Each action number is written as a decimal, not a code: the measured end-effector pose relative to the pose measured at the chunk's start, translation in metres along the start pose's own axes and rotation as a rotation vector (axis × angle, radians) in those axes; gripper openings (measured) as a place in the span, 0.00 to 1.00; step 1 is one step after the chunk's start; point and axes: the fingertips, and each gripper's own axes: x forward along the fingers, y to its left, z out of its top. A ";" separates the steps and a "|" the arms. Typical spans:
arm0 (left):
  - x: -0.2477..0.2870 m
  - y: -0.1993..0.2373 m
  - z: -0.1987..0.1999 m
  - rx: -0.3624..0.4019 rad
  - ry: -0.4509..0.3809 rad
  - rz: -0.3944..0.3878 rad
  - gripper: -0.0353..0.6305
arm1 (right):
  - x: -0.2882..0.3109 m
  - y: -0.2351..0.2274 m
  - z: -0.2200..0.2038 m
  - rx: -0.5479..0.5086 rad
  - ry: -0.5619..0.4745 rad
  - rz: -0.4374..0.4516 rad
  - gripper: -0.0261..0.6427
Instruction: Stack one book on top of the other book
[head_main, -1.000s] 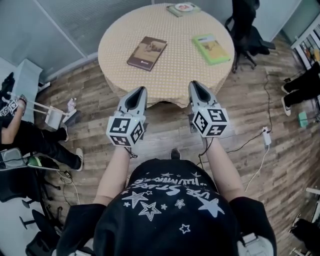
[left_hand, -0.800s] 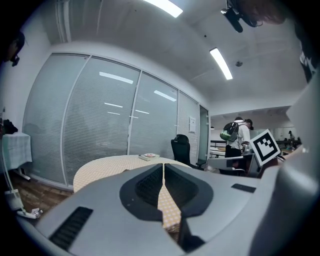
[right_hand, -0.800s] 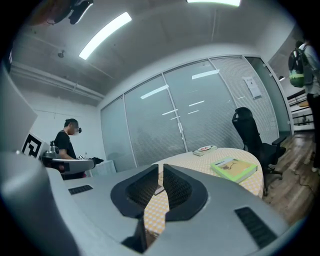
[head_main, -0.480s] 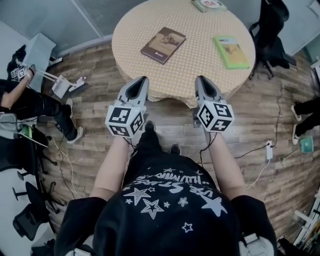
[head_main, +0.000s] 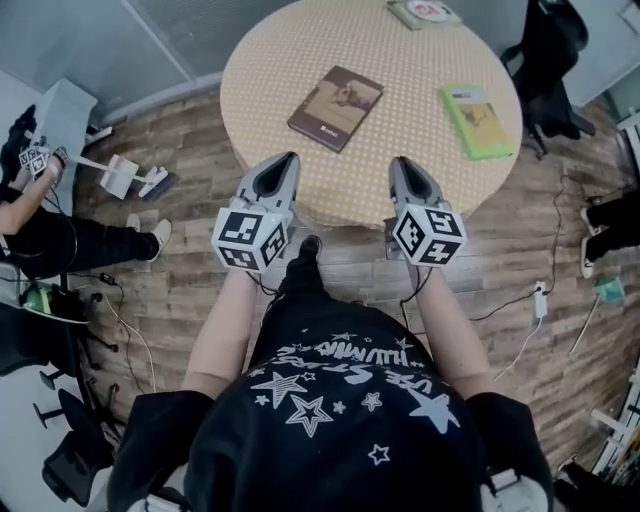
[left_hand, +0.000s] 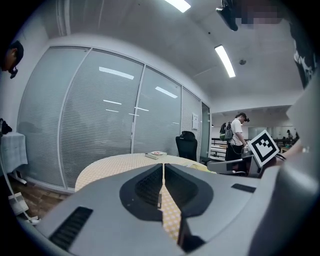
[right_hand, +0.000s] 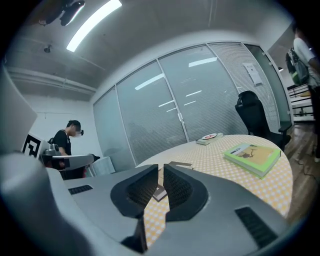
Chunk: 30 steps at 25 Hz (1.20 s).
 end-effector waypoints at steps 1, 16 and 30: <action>0.009 0.010 -0.001 -0.002 0.010 -0.011 0.08 | 0.011 -0.001 -0.001 0.002 0.008 -0.011 0.11; 0.119 0.129 -0.029 0.012 0.198 -0.177 0.08 | 0.123 -0.012 -0.014 0.106 0.108 -0.174 0.11; 0.177 0.159 -0.095 0.005 0.443 -0.345 0.09 | 0.167 -0.026 -0.069 0.328 0.251 -0.259 0.13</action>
